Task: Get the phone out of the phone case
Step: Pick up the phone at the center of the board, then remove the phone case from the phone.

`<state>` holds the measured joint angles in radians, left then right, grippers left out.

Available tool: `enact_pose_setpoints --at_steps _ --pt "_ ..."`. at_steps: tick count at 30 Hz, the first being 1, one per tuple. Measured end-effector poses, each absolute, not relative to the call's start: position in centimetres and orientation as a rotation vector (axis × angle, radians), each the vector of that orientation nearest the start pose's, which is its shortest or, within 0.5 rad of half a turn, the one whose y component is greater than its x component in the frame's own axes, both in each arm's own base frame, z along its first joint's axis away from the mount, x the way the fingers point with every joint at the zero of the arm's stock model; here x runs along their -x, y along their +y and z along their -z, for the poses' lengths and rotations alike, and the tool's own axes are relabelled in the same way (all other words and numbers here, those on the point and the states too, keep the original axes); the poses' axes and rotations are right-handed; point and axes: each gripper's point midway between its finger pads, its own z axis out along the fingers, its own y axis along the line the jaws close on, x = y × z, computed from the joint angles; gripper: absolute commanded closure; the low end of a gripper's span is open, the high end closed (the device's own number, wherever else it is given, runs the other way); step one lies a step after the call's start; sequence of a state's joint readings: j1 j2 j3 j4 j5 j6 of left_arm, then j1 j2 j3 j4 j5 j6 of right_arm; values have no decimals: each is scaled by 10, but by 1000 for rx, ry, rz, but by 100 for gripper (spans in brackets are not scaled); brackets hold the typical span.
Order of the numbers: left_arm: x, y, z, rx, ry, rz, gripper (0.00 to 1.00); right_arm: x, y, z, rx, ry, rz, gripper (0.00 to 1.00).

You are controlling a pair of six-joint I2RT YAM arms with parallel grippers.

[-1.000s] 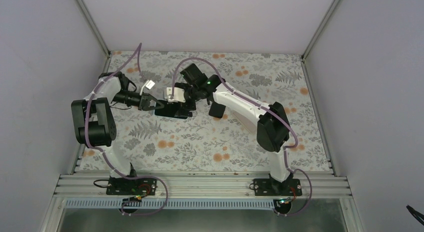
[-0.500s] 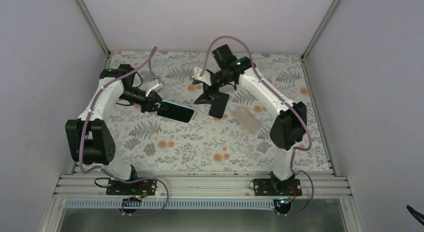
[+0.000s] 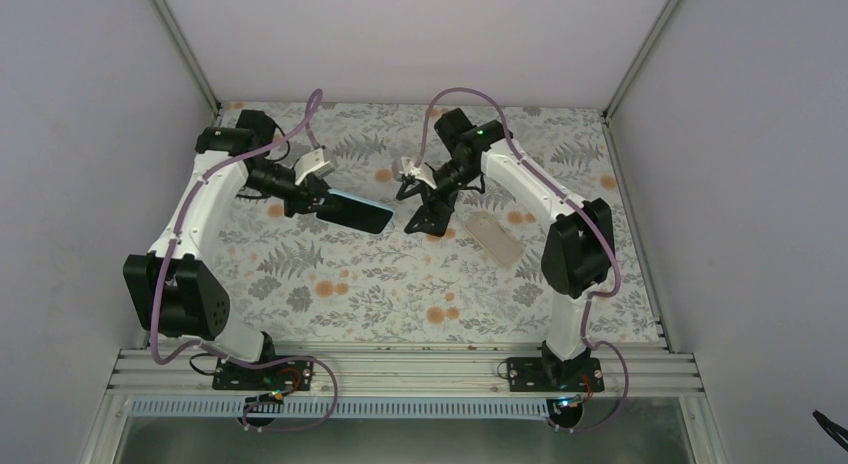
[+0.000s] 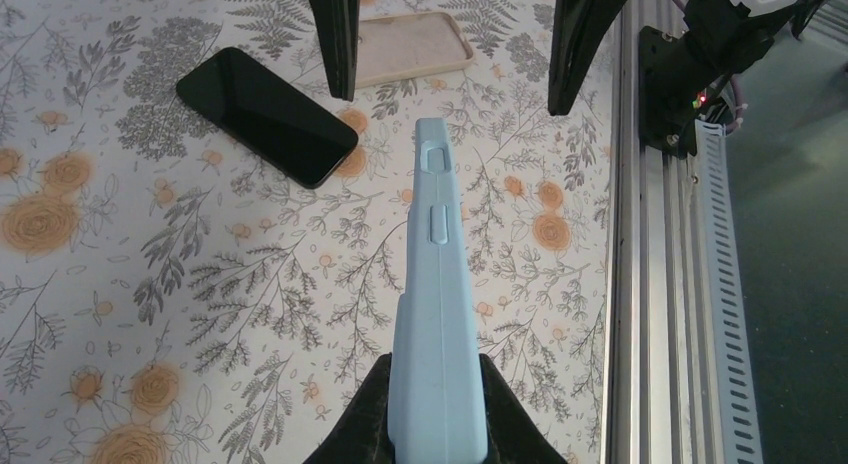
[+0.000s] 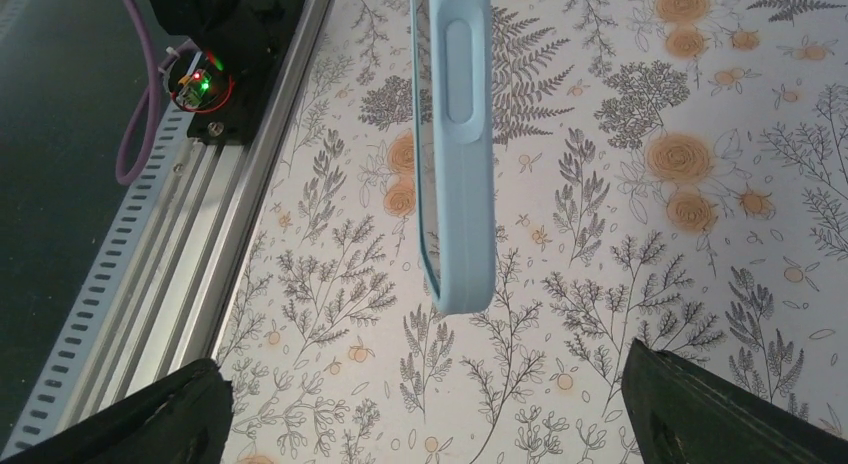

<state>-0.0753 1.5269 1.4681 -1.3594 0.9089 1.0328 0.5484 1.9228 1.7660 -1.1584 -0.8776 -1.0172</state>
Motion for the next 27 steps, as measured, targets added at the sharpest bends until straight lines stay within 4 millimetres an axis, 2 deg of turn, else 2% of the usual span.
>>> enact_pose_setpoints --at_steps 3,15,27 --pt "-272 -158 -245 -1357 2011 970 98 -280 326 -201 1856 1681 -1071 0" --pt "-268 -165 -246 -1379 1996 986 98 -301 337 -209 1779 1698 -1037 1" --pt "-265 -167 -248 -1387 1990 984 98 -313 339 -196 1760 1751 -995 2"
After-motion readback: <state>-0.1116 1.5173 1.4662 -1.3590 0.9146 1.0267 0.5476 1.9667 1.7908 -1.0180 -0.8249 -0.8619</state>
